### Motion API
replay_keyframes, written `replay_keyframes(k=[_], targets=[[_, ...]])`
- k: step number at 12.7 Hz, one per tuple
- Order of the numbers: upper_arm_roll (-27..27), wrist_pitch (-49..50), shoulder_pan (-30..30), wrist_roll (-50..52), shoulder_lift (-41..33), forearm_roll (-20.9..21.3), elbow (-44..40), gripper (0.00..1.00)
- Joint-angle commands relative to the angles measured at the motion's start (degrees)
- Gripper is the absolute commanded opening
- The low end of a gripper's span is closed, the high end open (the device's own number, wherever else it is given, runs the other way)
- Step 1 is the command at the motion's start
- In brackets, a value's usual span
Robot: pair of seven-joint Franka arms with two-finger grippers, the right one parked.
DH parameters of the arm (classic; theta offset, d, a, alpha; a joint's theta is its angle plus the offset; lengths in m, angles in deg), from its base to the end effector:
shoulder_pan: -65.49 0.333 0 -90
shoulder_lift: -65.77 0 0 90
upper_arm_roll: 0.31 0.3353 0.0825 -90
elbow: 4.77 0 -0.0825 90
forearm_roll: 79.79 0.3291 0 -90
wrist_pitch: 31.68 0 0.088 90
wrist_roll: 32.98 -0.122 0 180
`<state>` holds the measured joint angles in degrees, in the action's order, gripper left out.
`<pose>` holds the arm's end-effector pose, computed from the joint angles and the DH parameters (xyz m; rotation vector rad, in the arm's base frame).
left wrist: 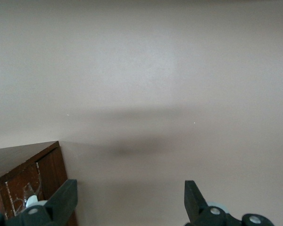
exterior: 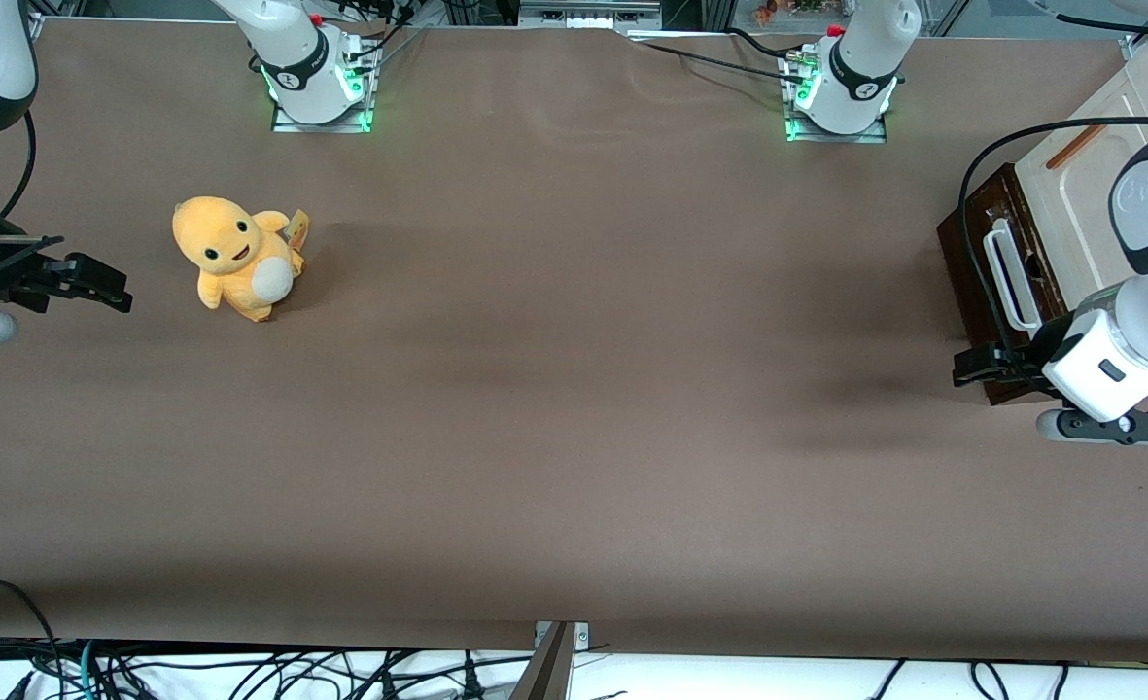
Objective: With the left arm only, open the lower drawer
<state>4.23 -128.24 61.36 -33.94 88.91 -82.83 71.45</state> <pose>0.6275 -0.0109 0.5112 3.1188 -0.0123 -0.0739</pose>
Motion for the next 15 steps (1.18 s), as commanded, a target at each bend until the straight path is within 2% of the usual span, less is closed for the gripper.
replay_keyframes(k=[1, 3, 6, 9, 11, 15], targets=[[-0.2, 0.8, 0.2, -0.4, -0.8, 1.2, -0.5, 1.0], [-0.3, 2.2, 0.2, -0.1, -0.8, 1.6, -0.4, 1.0], [-0.7, 4.2, -0.3, -0.1, -0.7, 5.8, 0.0, 1.0], [-0.6, 6.5, -0.3, 0.0, -0.6, 7.2, 0.2, 1.0], [-0.8, 8.6, -1.5, 0.1, -0.4, 11.1, 0.6, 1.0], [-0.8, 10.3, -1.8, 2.0, 0.1, 13.1, 0.9, 1.0]])
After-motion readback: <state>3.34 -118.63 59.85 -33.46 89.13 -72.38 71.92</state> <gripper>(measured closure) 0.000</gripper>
